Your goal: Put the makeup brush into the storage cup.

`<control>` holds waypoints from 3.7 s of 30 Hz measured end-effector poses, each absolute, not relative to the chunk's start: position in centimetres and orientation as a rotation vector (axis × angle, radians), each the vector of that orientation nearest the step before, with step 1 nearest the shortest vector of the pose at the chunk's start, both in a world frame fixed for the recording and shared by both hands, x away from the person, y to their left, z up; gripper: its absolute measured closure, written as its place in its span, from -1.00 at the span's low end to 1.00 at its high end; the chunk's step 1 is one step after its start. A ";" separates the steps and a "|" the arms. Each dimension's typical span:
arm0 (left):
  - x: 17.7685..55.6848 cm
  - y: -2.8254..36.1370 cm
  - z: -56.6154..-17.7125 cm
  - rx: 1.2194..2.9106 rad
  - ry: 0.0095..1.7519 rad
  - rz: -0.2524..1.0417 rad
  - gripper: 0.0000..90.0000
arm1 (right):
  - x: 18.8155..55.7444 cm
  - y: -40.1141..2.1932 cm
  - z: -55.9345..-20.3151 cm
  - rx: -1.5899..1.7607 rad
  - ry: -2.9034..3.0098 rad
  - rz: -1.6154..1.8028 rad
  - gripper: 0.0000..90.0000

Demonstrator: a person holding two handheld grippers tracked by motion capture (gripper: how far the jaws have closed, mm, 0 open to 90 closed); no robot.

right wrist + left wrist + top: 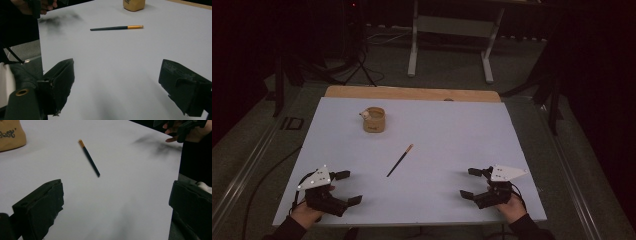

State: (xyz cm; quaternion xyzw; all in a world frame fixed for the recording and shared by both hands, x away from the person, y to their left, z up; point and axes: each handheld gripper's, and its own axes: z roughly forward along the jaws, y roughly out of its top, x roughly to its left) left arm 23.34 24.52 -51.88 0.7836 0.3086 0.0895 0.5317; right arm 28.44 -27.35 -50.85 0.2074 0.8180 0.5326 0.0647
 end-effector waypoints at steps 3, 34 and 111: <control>23.4 24.5 -51.9 1.865 0.739 0.211 -1.00 | 28.4 -27.4 -50.8 0.637 2.459 1.610 -0.71; 24.3 23.4 -51.2 1.899 0.874 0.140 -0.99 | 28.3 -27.5 -50.6 0.667 2.441 1.634 -0.71; 34.7 13.5 -42.2 2.403 1.117 0.027 -0.62 | 28.3 -27.6 -50.0 0.663 2.418 1.620 -0.71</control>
